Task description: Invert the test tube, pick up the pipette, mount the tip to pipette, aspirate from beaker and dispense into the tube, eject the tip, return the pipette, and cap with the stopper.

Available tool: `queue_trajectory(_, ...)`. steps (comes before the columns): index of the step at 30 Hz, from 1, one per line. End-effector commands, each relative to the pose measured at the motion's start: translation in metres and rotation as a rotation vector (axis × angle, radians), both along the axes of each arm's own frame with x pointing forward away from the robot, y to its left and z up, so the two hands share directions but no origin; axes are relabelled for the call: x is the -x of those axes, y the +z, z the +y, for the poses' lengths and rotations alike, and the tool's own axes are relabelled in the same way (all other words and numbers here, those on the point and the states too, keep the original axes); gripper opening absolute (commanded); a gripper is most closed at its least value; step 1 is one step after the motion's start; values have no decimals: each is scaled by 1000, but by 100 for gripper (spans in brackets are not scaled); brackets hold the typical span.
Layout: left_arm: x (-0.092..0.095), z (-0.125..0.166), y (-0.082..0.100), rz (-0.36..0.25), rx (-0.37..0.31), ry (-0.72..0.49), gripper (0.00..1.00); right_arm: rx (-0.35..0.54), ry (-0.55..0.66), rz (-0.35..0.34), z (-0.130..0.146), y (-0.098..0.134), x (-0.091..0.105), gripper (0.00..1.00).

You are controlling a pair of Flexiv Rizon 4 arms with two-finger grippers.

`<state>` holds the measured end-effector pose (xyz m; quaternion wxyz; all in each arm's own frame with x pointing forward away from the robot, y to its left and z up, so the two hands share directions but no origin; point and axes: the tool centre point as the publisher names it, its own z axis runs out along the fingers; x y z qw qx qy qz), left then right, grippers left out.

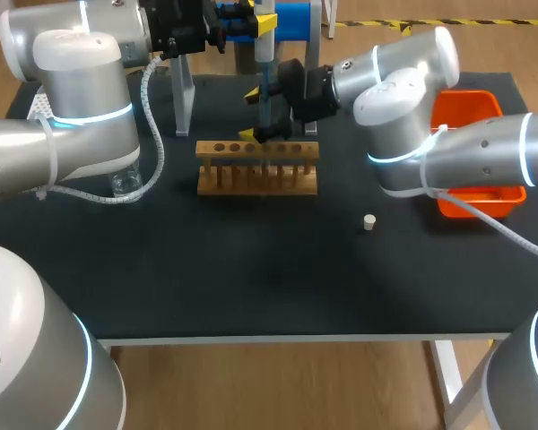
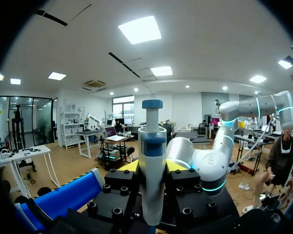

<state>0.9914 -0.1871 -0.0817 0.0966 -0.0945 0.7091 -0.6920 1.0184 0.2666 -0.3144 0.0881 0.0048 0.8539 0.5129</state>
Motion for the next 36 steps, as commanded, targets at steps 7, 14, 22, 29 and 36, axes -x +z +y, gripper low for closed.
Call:
queue_trajectory(7, 0, 0, 1, 1, -1, 1, 0, 21, 23, -14, 0, 1, 0, 100)
queue_trajectory(14, 0, 0, 1, 1, -1, 1, 0, 22, 30, -10, 0, 1, 0, 100)
queue_trajectory(22, 0, 0, 1, 1, -1, 1, 0, 27, 36, -2, -1, 1, 1, 100)
queue_trajectory(29, 0, 0, 1, 1, -1, 1, 0, 28, 44, 8, -2, 1, 2, 100)
queue_trajectory(36, 0, 0, 1, 1, -1, 1, 0, 25, 63, 32, -3, 1, 5, 100)
